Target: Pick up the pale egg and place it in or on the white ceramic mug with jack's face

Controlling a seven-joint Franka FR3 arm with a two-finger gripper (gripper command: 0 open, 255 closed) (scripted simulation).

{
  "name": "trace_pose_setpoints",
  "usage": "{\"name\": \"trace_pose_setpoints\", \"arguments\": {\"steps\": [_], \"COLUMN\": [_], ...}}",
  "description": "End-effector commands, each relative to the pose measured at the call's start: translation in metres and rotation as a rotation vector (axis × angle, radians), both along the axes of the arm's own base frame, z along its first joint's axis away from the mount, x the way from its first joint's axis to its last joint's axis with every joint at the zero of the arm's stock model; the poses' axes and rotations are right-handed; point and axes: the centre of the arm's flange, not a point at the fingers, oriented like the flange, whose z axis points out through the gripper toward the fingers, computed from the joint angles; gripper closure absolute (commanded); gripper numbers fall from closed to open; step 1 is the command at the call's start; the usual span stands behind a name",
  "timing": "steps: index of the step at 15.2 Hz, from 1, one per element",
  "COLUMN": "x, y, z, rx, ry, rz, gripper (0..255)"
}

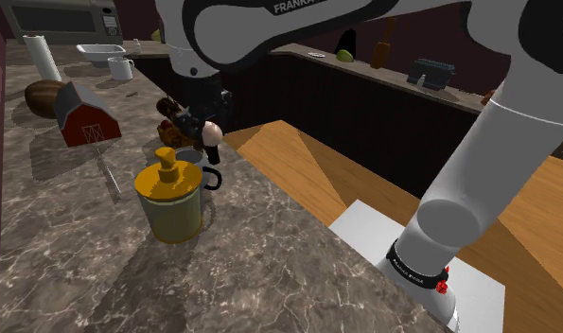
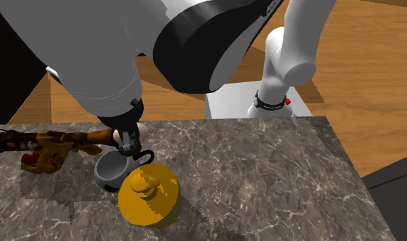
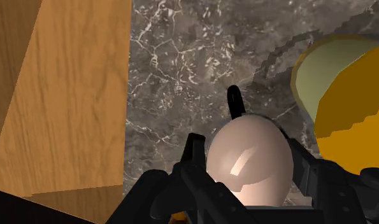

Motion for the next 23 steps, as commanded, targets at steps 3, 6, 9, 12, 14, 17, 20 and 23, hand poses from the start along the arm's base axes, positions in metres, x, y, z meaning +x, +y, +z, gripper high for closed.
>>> {"name": "trace_pose_setpoints", "arguments": {"steps": [3,6,9,12,14,17,20,23], "x": [0.059,0.059,0.059,0.059,0.059,0.059,0.059,0.059], "y": [0.011,0.011,0.011,0.011,0.011,0.011,0.011,0.011], "z": [-0.003,-0.019,-0.035,-0.051,-0.061,-0.072,-0.072,-0.072], "rx": [-0.001,-0.001,-0.001,-0.001,-0.001,-0.001,-0.001,-0.001], "ry": [0.0,0.0,0.0,0.0,0.0,0.0,0.0,0.0], "rz": [-0.001,-0.001,-0.001,-0.001,-0.001,-0.001,-0.001,-0.001], "gripper": [255,255,255,255,255,255,255,255]}}
